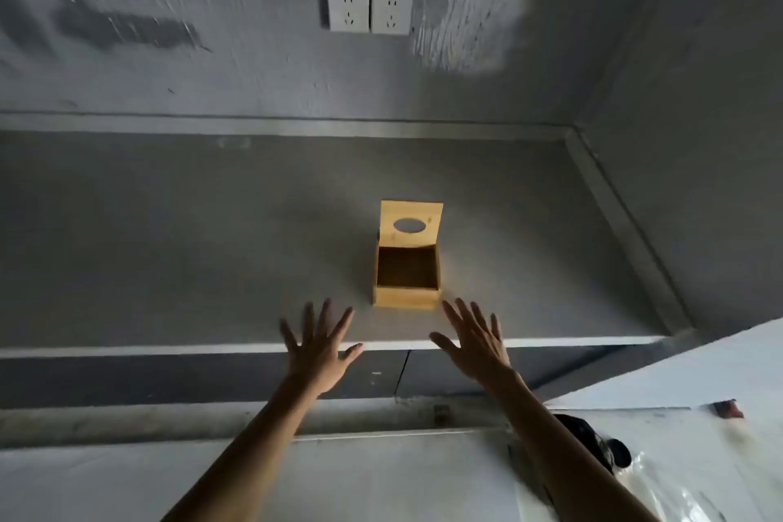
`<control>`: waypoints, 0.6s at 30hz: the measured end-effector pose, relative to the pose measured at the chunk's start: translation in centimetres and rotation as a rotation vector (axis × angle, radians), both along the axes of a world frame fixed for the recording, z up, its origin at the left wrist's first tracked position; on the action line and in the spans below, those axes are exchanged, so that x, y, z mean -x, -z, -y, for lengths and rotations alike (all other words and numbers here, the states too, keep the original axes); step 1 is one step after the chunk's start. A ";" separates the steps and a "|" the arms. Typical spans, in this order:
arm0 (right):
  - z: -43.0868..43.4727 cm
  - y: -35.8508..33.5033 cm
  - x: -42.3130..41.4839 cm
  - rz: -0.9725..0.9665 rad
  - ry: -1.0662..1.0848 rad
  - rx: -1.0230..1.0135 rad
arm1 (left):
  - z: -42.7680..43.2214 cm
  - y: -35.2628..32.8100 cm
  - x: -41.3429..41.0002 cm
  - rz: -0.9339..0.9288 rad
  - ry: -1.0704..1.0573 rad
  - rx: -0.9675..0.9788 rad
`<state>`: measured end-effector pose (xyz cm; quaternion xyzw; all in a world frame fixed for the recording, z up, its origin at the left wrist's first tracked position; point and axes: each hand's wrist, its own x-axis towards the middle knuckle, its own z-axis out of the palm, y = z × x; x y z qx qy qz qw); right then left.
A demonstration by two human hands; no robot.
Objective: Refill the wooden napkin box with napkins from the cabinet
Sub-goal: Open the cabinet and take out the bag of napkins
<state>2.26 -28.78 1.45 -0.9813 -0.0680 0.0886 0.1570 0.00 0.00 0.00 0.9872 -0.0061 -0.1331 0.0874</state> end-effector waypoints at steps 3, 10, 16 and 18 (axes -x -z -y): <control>-0.3 4.1 -0.8 0.238 0.021 -0.043 | 0.3 4.3 -0.6 0.201 -0.021 -0.071; 0.4 9.5 -0.6 0.607 0.081 0.036 | 0.3 9.6 -0.6 0.818 -0.020 -0.063; 0.0 13.8 -1.6 0.986 0.144 -0.006 | 0.4 12.7 -1.4 1.047 -0.068 -0.016; -0.1 14.4 -1.7 1.031 0.141 -0.055 | 0.2 13.3 -1.7 1.076 -0.075 -0.010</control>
